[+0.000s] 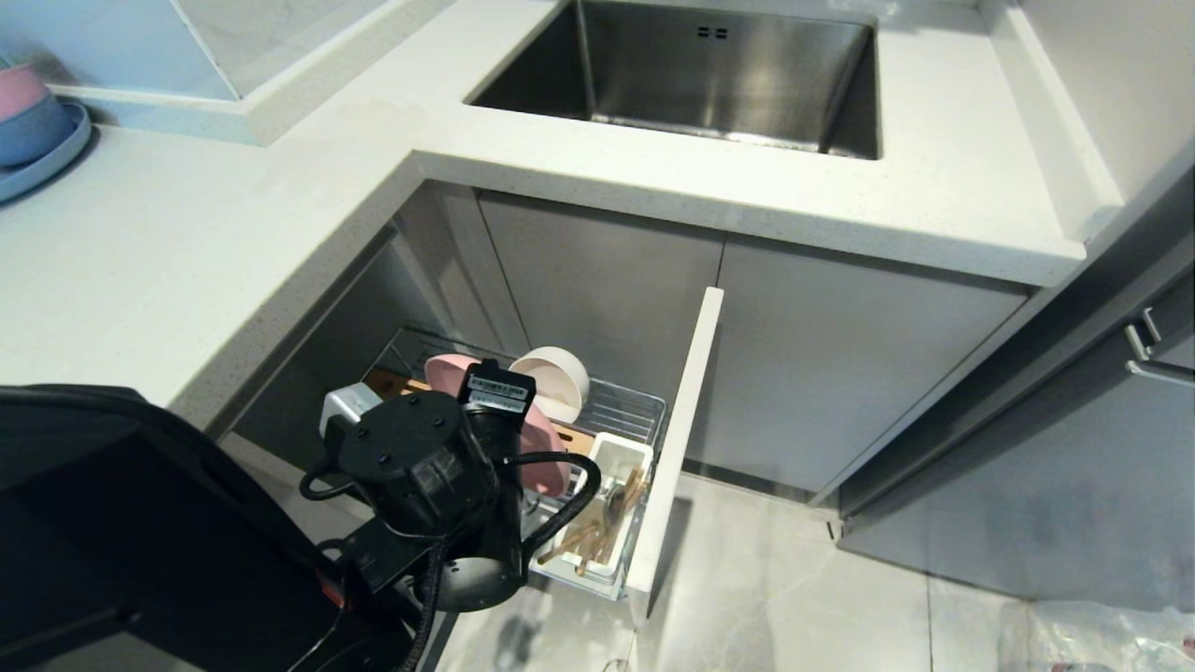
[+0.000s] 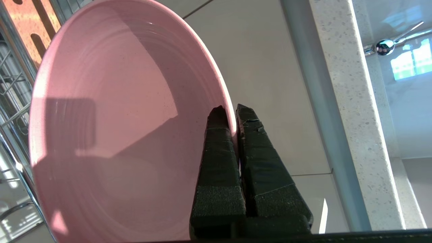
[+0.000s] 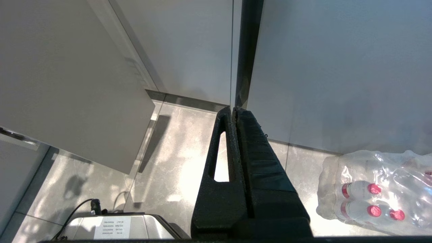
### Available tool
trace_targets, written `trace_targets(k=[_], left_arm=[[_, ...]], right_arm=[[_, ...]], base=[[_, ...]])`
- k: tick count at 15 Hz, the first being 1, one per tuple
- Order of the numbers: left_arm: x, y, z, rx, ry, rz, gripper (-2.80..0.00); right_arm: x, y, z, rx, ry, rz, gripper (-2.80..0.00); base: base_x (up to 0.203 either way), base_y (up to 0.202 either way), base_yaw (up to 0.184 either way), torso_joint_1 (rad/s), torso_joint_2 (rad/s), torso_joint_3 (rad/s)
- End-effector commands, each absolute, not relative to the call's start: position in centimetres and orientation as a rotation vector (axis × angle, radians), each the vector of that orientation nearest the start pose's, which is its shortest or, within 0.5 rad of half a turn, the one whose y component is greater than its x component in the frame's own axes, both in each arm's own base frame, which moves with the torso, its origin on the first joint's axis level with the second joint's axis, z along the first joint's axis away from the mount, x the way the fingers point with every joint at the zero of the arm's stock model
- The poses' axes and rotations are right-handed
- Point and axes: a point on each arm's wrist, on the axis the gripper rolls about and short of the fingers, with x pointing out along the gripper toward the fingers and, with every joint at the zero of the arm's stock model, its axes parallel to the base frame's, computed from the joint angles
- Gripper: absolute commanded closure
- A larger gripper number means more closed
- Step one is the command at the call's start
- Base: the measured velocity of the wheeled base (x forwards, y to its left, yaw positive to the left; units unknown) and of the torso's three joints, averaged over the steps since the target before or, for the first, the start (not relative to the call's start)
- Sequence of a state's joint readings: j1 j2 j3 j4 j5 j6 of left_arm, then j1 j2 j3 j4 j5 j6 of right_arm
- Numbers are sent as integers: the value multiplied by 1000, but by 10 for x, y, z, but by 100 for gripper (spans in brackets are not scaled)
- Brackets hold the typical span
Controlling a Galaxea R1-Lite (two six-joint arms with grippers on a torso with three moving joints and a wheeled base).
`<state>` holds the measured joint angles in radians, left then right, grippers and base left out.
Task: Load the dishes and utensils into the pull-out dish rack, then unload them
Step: Pick up the plate and place it in the cupboard
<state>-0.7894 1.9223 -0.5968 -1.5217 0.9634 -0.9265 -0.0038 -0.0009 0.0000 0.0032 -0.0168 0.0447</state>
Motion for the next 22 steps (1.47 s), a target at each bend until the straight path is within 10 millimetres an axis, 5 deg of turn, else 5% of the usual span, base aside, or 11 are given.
trace_targets(k=[1,11,22], left_arm=[[233,-206,147,-1081,-205,114,0],[241,-201,135,-1094,-200,150,0],[251,-200,97,-948,-125,212,0]], right_arm=[[-23,0,75,45,4,-22,0],[-23,0,75,45,4,-20,0],[-23,0,75,46,4,-20,0]], base=[[0,0,0,0,0,0],[0,0,0,0,0,0],[0,0,0,0,0,0]])
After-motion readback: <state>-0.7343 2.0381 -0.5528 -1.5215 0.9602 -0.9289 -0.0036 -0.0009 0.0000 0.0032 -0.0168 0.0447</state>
